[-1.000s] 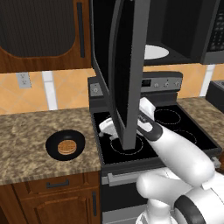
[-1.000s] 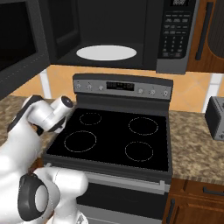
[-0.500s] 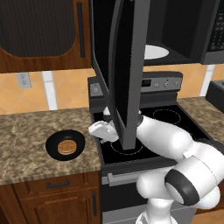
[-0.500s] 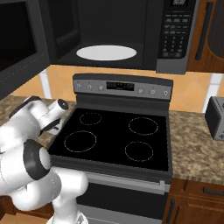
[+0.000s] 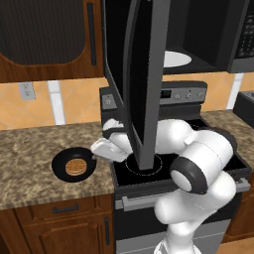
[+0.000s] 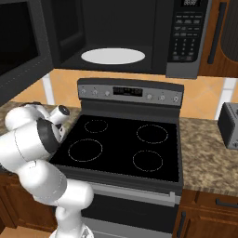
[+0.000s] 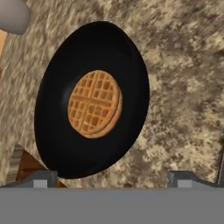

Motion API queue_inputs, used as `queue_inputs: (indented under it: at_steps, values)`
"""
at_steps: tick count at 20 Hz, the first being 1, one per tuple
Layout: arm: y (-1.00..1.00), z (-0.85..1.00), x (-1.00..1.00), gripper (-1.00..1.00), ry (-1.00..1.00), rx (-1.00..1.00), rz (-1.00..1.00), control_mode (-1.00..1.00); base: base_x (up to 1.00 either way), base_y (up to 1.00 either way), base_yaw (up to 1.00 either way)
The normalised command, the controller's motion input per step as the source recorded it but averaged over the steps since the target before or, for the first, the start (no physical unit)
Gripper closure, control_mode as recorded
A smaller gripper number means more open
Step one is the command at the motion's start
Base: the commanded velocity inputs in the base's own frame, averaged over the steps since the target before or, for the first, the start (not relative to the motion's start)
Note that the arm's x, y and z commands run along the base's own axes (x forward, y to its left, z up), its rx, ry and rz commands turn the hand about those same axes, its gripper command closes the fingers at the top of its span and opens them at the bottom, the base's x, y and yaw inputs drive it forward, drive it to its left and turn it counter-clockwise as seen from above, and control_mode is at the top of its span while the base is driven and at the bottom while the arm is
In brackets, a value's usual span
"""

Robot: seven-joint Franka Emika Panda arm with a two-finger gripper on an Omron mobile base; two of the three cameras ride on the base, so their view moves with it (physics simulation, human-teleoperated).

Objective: Open the microwave, place the bowl with waffle inside the microwave, then close the microwave door and turn it on.

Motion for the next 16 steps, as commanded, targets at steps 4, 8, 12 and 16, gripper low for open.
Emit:
queue_inputs:
  at_steps: [4,8,12,16]
  values:
    - [0.11,-0.29,0.39,-1.0,0.04,-0.07,-0.06,-1.0,0.0,0.0,0.0]
    - [0.32,-0.22,0.33,-1.0,0.01,-0.07,-0.06,-1.0,0.0,0.0,0.0]
    - [0.38,-0.27,0.32,-1.0,0.02,-0.09,-0.05,-1.0,0.0,0.0,0.0]
    - [0.05,-0.47,0.22,-1.0,0.03,-0.12,-0.05,-1.0,0.0,0.0,0.0]
